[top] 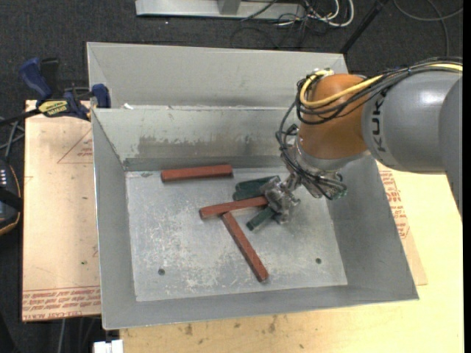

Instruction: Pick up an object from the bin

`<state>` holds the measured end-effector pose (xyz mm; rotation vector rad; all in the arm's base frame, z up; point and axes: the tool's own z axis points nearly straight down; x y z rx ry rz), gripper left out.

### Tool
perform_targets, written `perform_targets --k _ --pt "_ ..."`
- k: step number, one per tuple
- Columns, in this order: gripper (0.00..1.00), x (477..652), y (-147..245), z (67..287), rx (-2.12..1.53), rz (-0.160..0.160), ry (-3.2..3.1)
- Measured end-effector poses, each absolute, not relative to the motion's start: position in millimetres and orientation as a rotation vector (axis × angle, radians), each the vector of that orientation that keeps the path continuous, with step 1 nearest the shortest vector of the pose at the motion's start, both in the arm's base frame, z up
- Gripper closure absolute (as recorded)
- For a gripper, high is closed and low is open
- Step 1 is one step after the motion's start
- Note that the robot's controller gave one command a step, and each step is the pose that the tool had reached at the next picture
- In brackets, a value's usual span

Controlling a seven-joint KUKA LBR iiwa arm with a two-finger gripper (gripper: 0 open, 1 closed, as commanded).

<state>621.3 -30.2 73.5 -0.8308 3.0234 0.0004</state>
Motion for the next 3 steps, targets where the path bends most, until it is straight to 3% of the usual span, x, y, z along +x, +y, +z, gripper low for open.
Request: perform_targets --k 1,2,3 --pt "0.0 619.1 -30.5 70.3 -0.833 0.001 3.028" --pt "1.0 619.9 -30.4 71.3 -0.833 0.0 3.026" --pt "1.0 619.9 -30.4 71.3 -0.833 0.0 3.026"
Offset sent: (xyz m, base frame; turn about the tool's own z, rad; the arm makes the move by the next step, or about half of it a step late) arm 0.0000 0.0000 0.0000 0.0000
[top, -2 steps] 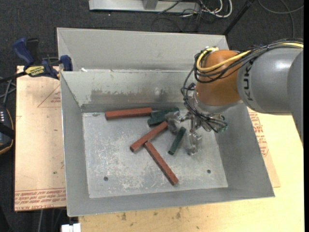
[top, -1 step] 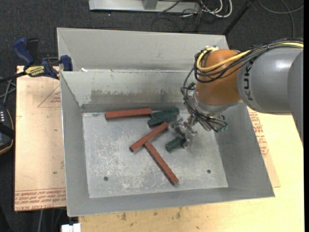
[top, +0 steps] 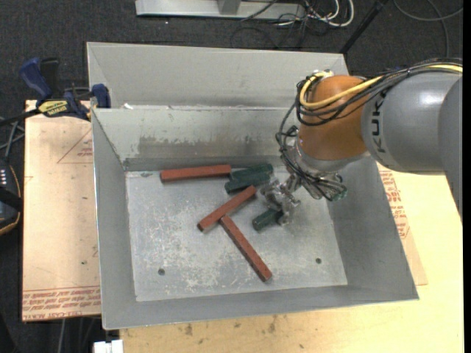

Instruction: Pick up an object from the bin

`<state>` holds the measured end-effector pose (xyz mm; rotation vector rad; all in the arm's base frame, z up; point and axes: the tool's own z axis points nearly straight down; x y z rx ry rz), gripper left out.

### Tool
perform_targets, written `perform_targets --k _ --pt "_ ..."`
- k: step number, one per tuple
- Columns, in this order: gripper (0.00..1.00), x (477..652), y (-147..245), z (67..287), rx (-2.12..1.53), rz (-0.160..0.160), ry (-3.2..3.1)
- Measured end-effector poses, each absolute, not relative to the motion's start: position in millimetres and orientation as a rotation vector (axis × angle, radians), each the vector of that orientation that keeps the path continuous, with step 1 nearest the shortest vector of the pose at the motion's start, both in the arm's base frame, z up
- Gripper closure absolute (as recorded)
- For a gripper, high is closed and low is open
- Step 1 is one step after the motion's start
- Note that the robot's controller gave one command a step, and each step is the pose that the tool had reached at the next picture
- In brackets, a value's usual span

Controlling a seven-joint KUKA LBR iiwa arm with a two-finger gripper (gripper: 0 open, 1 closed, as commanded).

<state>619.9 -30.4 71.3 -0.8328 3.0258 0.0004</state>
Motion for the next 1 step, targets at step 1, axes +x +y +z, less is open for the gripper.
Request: perform_targets --k 1 --pt "1.0 613.7 -34.7 224.8 -0.752 -0.002 3.042"
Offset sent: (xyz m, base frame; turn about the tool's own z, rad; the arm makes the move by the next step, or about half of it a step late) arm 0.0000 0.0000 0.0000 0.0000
